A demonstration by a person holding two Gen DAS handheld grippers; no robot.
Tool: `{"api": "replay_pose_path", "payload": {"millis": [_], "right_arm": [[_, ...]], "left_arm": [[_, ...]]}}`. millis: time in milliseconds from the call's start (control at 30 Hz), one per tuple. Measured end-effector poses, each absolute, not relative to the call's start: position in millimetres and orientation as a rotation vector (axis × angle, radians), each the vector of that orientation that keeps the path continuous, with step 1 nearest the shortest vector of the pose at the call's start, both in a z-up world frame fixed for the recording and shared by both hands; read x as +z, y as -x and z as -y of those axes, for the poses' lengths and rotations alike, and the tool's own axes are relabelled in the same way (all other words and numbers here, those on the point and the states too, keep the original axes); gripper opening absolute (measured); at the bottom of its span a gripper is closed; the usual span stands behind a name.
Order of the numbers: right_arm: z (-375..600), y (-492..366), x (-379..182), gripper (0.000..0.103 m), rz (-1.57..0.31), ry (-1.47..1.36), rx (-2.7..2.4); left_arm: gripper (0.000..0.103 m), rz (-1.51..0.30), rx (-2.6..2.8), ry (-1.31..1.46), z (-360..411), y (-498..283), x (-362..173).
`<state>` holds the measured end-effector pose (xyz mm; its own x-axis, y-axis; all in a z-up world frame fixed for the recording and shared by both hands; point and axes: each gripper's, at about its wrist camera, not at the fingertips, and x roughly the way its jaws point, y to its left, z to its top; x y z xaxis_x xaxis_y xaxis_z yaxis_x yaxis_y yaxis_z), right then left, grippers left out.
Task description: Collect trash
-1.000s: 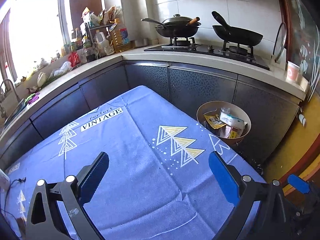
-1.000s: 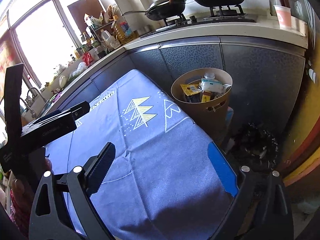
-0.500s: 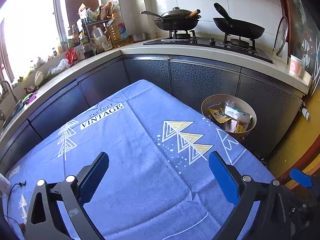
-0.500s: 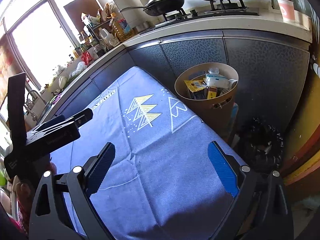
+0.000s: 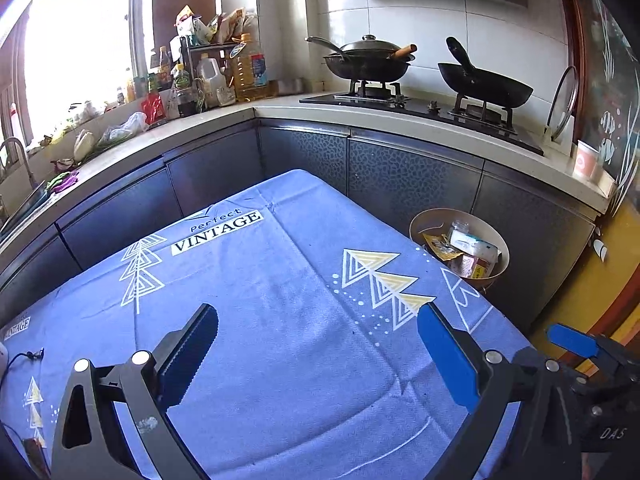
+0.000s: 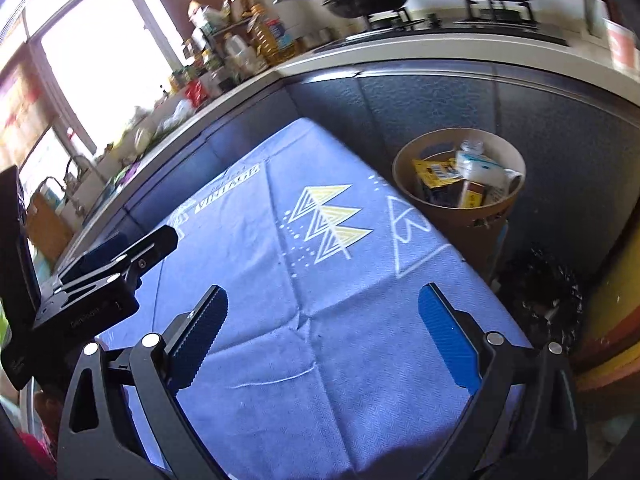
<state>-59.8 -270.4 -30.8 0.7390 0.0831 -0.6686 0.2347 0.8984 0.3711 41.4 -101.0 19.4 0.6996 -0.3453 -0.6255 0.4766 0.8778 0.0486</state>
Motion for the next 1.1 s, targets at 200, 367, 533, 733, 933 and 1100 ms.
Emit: {"api": "replay_pose_path", "payload": {"millis": [200,367,533,733,933,1100], "right_arm": [[272.4,51.8,-20.5,0.095,-0.712,-0.454,-0.107],[273.1,51.5,-20.0,0.095,-0.688,-0.475,-0.106],[279.3,57.3,-27.6,0.095,-0.675,-0.5,-0.123],[290.9,79.7,-31.5,0.095,-0.634,-0.541,-0.171],[314.7,106.6,-30.3,0.095,-0.589,-0.574,-0.277],[326.2,125.0,-26.9,0.095,-0.578,-0.602,-0.342]], "left_arm": [[0.099,-0.565,-0.433,-0.209,89.4,-37.7,24.4],[0.099,-0.589,-0.47,-0.177,87.5,-41.7,29.5],[0.099,-0.602,-0.475,-0.182,97.8,-41.2,31.2],[0.099,-0.599,-0.47,-0.228,114.1,-35.2,27.2],[0.099,-0.656,-0.526,-0.253,141.4,-35.6,25.4],[0.099,-0.616,-0.563,-0.298,164.9,-23.5,33.4]]}}
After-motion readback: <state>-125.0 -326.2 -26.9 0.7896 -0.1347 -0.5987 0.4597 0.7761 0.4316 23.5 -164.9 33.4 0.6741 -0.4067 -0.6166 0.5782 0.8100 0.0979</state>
